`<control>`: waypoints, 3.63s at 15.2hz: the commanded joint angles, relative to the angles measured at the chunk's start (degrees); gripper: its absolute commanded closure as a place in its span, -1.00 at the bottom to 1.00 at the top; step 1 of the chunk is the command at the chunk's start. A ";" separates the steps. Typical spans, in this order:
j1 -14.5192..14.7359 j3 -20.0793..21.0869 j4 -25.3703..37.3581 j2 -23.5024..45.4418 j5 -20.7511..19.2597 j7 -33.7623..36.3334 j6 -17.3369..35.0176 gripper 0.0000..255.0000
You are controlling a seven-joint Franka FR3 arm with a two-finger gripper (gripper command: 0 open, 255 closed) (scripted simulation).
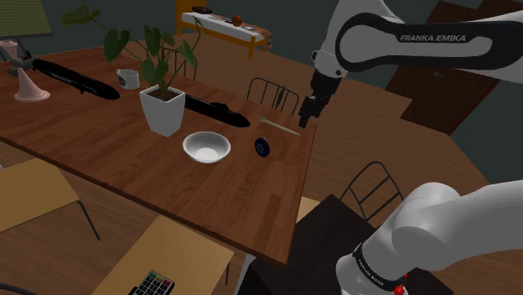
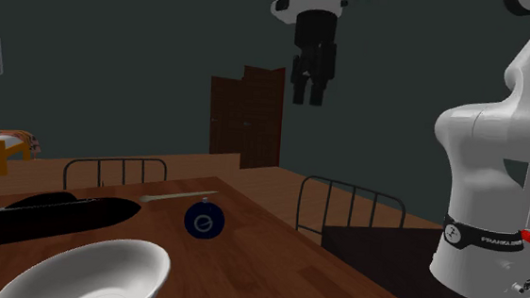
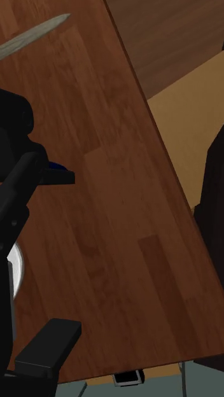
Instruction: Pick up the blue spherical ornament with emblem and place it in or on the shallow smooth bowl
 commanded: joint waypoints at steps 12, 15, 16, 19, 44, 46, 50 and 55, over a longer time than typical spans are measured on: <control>-1.17 -4.34 6.72 27.11 3.04 -2.99 19.48 -1.00; -1.52 -4.91 10.10 33.83 4.72 -4.20 22.50 -1.00; -1.68 -5.03 11.37 36.09 5.35 -4.63 23.36 -1.00; -2.33 -5.17 15.61 42.87 7.32 -5.93 25.51 -1.00; -3.50 -4.51 19.70 53.73 10.20 -7.76 31.83 1.00; -3.50 -4.51 19.74 53.75 10.20 -7.75 31.80 1.00; -3.41 -4.65 19.84 52.62 9.95 -7.57 30.58 1.00; -3.22 -4.92 20.46 50.02 9.34 -7.12 27.39 1.00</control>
